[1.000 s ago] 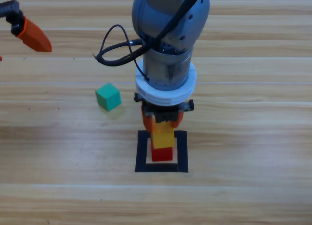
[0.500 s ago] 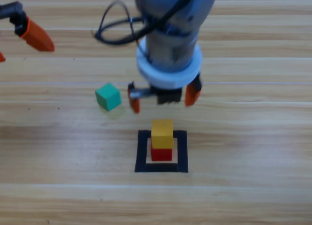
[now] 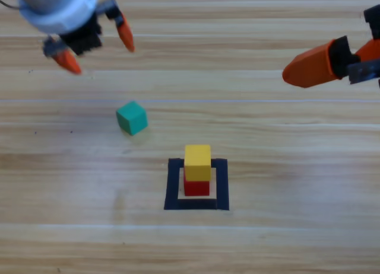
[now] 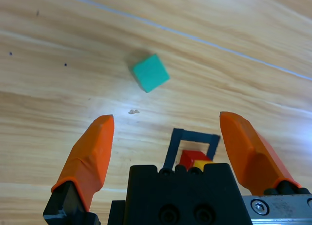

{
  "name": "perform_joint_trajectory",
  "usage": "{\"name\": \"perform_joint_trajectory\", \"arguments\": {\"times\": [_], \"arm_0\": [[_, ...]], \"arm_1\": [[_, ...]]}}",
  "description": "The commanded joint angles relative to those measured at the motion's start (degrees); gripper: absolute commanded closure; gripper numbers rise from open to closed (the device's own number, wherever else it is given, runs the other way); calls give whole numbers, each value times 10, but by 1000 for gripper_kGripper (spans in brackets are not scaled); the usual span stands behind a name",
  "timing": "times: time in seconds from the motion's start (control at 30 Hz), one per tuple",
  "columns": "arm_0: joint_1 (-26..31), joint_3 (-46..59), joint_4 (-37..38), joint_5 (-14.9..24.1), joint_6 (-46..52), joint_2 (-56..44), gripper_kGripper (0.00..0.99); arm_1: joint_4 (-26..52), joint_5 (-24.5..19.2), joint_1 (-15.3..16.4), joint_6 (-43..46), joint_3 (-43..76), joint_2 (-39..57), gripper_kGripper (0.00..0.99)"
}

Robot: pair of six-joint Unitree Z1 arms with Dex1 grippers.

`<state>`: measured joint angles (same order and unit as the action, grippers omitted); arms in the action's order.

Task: Stack the blocks in the rectangular block: red at the bottom, yellow in the middle, green on top

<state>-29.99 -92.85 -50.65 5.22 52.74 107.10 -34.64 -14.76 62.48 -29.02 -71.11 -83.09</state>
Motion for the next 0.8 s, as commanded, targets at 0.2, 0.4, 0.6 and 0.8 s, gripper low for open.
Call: {"name": "perform_joint_trajectory", "arguments": {"times": [0.2,0.4,0.6,0.8], "arm_0": [[-2,-151,-122,8,130,197,68],[-2,-193,-140,-4,192,246,68],[-1,-211,-140,-21,236,284,68],[0,-218,-140,-23,246,304,71]], "arm_1": [[56,25,10,59,80,33,0],[56,34,11,74,78,37,0],[56,18,12,103,74,40,1],[55,4,15,111,69,42,1]]}}
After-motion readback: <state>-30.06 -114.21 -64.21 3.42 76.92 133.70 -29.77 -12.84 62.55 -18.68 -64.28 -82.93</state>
